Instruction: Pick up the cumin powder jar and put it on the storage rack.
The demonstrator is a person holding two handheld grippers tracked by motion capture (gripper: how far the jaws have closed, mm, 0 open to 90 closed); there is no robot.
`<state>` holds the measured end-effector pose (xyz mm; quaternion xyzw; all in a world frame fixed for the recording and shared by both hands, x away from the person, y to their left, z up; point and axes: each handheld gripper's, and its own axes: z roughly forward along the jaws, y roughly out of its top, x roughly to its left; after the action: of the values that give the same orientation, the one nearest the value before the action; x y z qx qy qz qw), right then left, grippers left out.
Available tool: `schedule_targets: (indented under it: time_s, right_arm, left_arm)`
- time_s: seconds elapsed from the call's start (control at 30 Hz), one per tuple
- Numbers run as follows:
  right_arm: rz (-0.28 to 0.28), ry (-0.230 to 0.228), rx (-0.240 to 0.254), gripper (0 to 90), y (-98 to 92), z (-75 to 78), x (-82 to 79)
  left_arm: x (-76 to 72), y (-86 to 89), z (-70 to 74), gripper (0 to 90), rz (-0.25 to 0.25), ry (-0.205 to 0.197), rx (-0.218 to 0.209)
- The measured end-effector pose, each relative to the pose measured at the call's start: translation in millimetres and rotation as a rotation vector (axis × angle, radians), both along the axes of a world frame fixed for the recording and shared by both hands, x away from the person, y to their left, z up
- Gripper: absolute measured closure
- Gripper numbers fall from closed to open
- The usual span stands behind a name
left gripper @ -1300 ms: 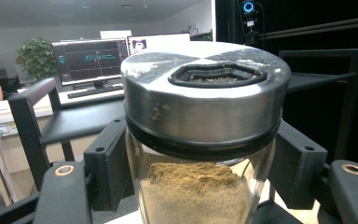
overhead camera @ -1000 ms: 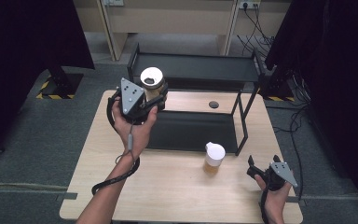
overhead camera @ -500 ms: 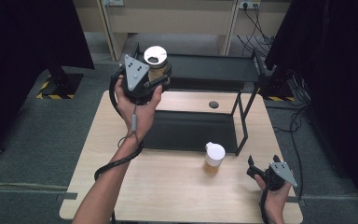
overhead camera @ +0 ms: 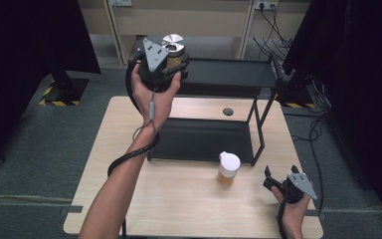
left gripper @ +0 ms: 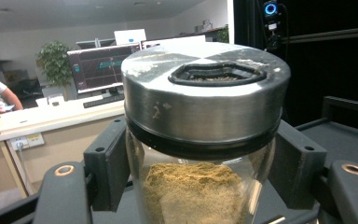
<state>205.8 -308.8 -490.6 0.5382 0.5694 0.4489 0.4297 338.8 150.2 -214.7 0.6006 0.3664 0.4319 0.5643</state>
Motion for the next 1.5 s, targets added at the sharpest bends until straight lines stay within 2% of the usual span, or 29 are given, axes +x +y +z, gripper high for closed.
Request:
schedule_targets:
  time_s: [0.07, 0.33, 0.53, 0.9, 1.1, 1.5]
  right_arm:
    - [0.000, 0.000, 0.000, 4.3, 0.0, 0.0, -0.1]
    - [0.006, 0.003, -0.011, 4.3, 1.1, 0.6, 0.6]
    - [0.008, 0.002, -0.006, 4.3, 0.3, 0.3, 0.3]
    - [0.009, 0.001, -0.010, 4.3, 0.6, 0.2, 0.2]
    - [0.010, 0.001, -0.014, 4.3, 0.9, 0.3, 0.3]
    - [0.011, -0.001, -0.018, 4.4, 1.0, 0.0, 0.3]
  left_arm:
    - [5.0, -1.7, 2.3, 30.4, 0.014, 0.017, 0.014]
    - [22.5, -5.2, 7.7, 30.4, 0.058, 0.078, 0.008]
    - [33.2, -8.5, 5.1, 30.4, 0.064, 0.111, 0.011]
    - [42.6, -8.4, 2.2, 30.4, 0.069, 0.124, -0.001]
    - [51.2, -0.4, 0.0, 30.3, 0.048, 0.143, -0.053]
    - [52.2, 0.3, -4.6, 30.0, 0.040, 0.129, -0.056]
